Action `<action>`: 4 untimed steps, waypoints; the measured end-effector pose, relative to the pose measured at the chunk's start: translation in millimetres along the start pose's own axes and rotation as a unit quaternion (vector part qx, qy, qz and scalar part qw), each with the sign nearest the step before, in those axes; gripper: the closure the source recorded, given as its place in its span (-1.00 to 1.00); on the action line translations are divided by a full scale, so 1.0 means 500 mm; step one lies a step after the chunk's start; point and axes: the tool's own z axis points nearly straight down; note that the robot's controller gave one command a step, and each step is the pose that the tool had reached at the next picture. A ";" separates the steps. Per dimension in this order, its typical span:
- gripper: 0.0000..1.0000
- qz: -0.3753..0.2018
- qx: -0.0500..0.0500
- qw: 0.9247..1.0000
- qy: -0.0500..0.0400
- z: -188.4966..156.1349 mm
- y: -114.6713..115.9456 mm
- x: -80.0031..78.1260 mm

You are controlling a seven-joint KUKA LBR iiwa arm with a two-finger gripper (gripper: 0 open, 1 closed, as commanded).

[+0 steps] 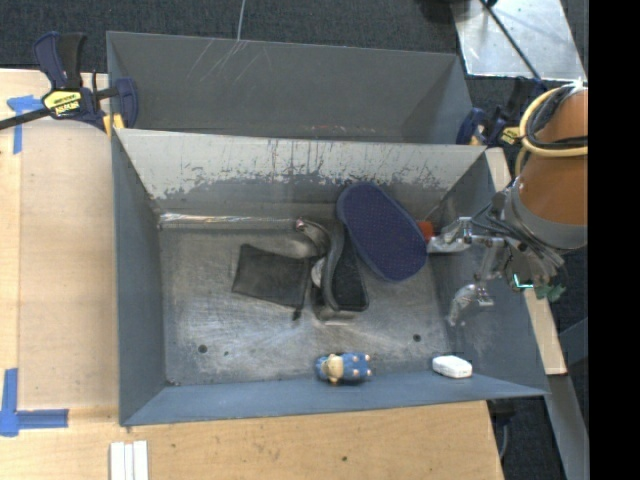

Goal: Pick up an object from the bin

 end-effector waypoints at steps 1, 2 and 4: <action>-1.00 -0.188 0.006 0.982 -0.013 0.213 0.115 -0.023; -1.00 -0.274 0.003 0.962 -0.013 0.201 0.276 -0.040; 1.00 -0.272 0.002 0.962 -0.008 0.023 0.266 -0.061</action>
Offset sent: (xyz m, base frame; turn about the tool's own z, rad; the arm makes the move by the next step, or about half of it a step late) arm 0.0054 0.0724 -0.1330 -0.4140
